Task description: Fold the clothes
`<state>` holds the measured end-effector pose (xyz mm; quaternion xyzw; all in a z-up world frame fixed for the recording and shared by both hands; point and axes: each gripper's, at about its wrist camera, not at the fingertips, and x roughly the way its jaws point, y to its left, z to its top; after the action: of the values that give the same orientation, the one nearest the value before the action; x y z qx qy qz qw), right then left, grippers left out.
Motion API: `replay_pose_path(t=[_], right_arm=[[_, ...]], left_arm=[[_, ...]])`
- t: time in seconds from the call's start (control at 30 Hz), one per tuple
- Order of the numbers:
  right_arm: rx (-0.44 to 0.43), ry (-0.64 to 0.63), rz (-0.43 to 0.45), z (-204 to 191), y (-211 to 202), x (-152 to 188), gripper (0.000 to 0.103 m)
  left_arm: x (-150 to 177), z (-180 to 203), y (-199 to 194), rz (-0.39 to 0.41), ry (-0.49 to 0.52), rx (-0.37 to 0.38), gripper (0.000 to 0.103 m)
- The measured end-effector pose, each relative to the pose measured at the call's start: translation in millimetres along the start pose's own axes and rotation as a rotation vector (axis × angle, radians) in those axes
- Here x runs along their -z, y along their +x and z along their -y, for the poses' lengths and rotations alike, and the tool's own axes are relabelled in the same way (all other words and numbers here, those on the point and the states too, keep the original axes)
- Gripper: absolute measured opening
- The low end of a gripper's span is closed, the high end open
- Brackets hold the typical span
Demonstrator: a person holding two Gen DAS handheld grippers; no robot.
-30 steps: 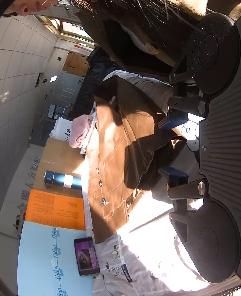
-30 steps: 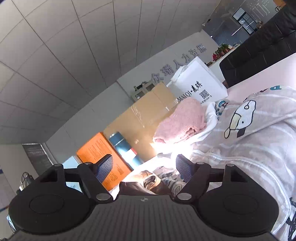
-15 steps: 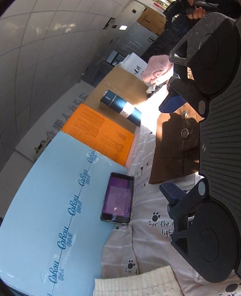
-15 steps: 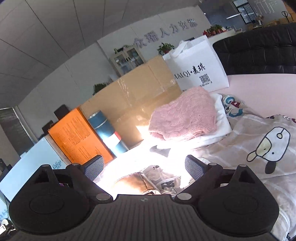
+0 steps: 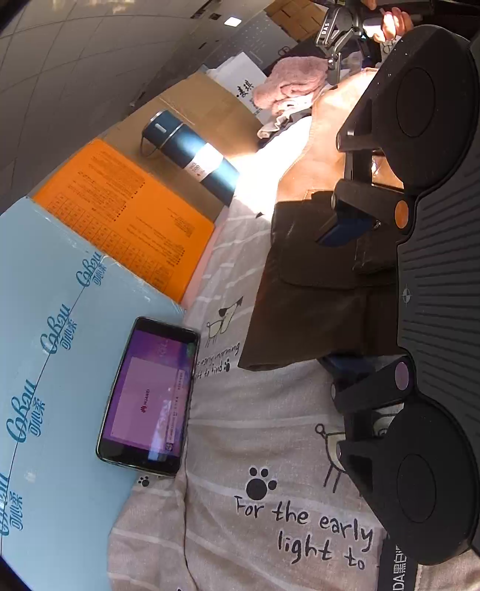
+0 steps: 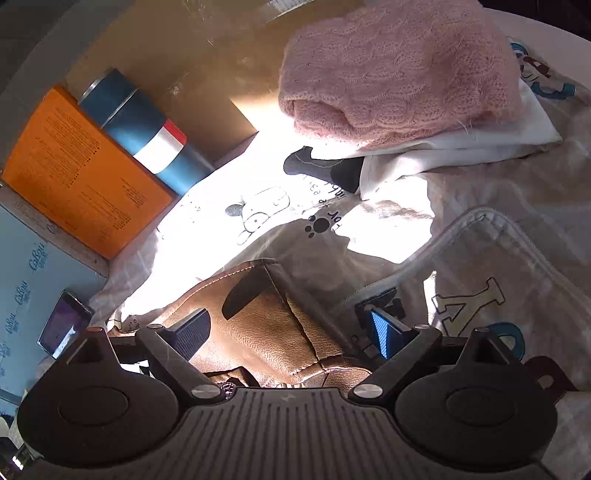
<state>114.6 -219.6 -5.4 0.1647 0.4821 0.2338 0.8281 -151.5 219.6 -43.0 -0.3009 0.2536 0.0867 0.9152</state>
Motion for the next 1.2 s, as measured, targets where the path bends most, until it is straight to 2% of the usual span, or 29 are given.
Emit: replay_pose_path(t=[0.03, 0.07, 0.1, 0.13, 0.2, 0.43, 0.57, 0.67, 0.77, 0.8, 0.83, 0.87, 0.9, 0.93, 1.0, 1.07, 1.13, 1.2], right_arm=[[0.011, -0.018, -0.003, -1, 2, 5, 0.074], [0.033, -0.048, 0.008, -2, 2, 11, 0.067], [0.056, -0.077, 0.028, -4, 1, 17, 0.053], [0.055, -0.097, 0.044, -5, -2, 20, 0.04], [0.022, -0.121, 0.071, -5, -9, 24, 0.023], [-0.049, -0.154, 0.254, -17, -42, 13, 0.019], [-0.033, -0.141, 0.34, -17, -60, -2, 0.019], [0.005, -0.126, 0.343, -6, -62, -11, 0.02], [0.064, -0.117, 0.3, 8, -52, -13, 0.021], [0.085, -0.113, 0.285, 12, -48, -13, 0.023], [0.106, -0.109, 0.269, 17, -44, -12, 0.028], [0.127, -0.105, 0.253, 22, -40, -12, 0.03], [0.14, -0.108, 0.257, 24, -42, -11, 0.036], [0.149, -0.115, 0.271, 25, -46, -9, 0.048], [0.164, -0.137, 0.307, 24, -58, -4, 0.062], [0.163, -0.174, 0.356, 18, -75, 4, 0.067], [0.147, -0.21, 0.397, 12, -93, 14, 0.078], [0.126, -0.253, 0.437, 6, -110, 26, 0.08]], left_arm=[[2, 0, -1, 0.0, -0.001, 0.009, 0.026], [5, 1, -3, 0.0, -0.002, 0.019, 0.024], [7, 2, -4, 0.003, 0.002, 0.026, 0.018], [9, 7, -7, 0.015, 0.022, 0.029, 0.017], [8, 19, -14, 0.057, 0.065, 0.018, 0.014], [-30, 72, -21, 0.224, 0.246, 0.021, 0.012], [-59, 96, 1, 0.246, 0.301, 0.045, 0.012], [-69, 99, 30, 0.189, 0.294, 0.055, 0.013], [-67, 92, 64, 0.111, 0.272, 0.037, 0.02], [-66, 89, 72, 0.096, 0.258, 0.021, 0.029], [-66, 85, 73, 0.095, 0.242, 0.0, 0.035], [-65, 81, 75, 0.095, 0.226, -0.021, 0.048], [-65, 77, 74, 0.095, 0.206, -0.032, 0.054], [-65, 71, 66, 0.1, 0.177, -0.014, 0.054], [-62, 61, 50, 0.091, 0.145, 0.034, 0.056], [-53, 56, 29, 0.07, 0.135, 0.09, 0.058], [-37, 54, 9, 0.025, 0.14, 0.162, 0.059], [-18, 55, -7, -0.031, 0.175, 0.228, 0.06]])
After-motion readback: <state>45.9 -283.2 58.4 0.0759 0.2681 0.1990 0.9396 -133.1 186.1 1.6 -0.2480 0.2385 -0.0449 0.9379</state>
